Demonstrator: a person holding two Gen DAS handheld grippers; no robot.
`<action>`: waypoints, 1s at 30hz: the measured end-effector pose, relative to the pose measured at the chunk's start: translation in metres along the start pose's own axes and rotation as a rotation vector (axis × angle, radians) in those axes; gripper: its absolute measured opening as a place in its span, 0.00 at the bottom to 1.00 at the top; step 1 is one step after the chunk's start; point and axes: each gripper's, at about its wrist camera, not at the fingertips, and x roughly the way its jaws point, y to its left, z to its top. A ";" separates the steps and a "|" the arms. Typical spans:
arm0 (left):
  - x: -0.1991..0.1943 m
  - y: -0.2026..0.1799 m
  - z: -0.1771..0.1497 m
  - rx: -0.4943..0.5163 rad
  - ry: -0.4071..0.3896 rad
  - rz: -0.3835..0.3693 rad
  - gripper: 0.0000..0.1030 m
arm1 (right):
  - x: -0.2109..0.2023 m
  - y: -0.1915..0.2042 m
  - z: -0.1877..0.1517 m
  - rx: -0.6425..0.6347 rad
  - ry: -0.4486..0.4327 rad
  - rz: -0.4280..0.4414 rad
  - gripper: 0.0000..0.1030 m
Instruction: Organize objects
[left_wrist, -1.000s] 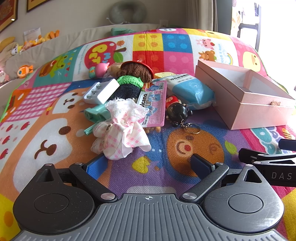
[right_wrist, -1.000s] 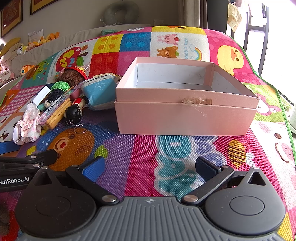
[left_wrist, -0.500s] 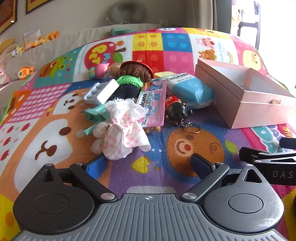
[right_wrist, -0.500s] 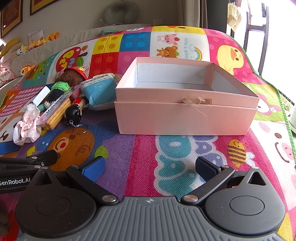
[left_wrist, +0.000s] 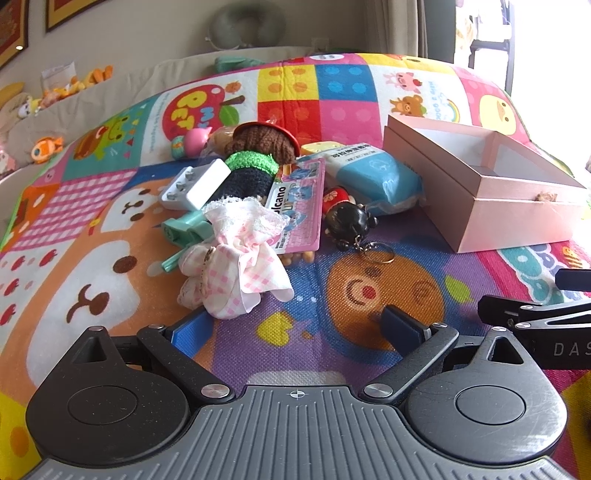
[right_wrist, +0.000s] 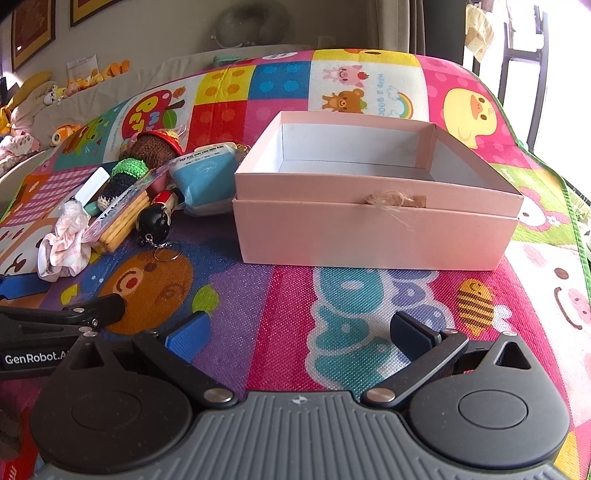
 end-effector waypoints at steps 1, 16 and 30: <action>-0.001 0.001 0.000 -0.003 0.000 -0.004 0.97 | 0.000 0.000 0.001 -0.005 0.009 0.004 1.00; -0.049 0.039 0.020 -0.061 -0.177 -0.059 0.96 | -0.008 -0.004 -0.004 -0.028 0.051 0.037 1.00; 0.082 -0.009 0.130 -0.274 0.115 -0.242 0.92 | -0.007 -0.003 -0.005 -0.024 0.049 0.034 1.00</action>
